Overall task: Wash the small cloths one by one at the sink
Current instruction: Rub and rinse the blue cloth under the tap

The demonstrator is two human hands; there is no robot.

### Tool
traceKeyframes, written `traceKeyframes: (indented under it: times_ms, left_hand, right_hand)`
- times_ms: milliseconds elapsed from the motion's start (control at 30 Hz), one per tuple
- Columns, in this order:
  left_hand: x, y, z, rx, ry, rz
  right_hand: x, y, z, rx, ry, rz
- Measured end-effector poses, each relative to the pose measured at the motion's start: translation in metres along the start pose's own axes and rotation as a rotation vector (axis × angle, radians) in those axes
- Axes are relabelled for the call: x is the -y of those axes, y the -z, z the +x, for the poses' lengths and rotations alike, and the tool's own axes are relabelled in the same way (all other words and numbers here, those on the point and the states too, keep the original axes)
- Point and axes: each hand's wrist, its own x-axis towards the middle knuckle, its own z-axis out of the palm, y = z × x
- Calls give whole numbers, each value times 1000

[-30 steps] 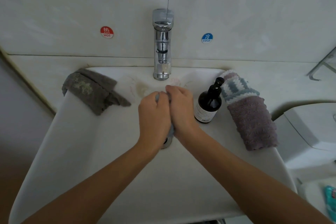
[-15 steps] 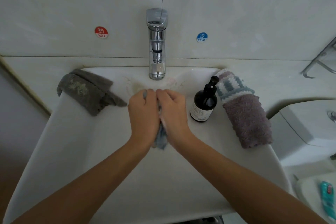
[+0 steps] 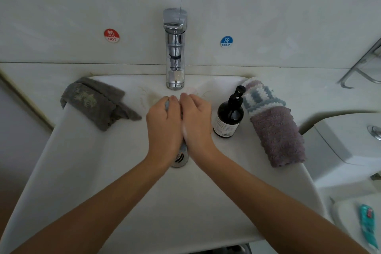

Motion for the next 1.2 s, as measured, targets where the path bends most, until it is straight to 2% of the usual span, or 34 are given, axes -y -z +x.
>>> traceKeyframes:
  times_ms: [100, 200, 300, 367, 533, 633, 733, 967, 1067, 1200]
  left_hand:
    - [7, 4, 10, 22, -1, 16]
    - [8, 10, 22, 144, 39, 72]
    - [5, 27, 42, 239, -3, 212]
    - [1, 42, 54, 292, -3, 216]
    - [-4, 67, 70, 541, 204, 146]
    - [-7, 70, 71, 697, 281, 216]
    - [-5, 69, 69, 779, 340, 251]
    - [0, 74, 67, 1006, 217, 606]
    - [2, 75, 69, 1023, 207, 672]
    - [1, 75, 72, 948, 144, 646]
  right_hand:
    - [-2, 3, -9, 86, 12, -26]
    - [6, 9, 2, 156, -10, -33]
    - [13, 21, 12, 148, 45, -105]
    - [14, 30, 16, 156, 73, -183]
    - [16, 44, 23, 312, 15, -353]
    - [17, 47, 26, 401, 3, -400]
    - [17, 49, 29, 425, 20, -432]
    - [18, 54, 28, 555, 236, -753]
    - [18, 55, 26, 633, 314, -977]
    - [20, 57, 25, 689, 257, -1182]
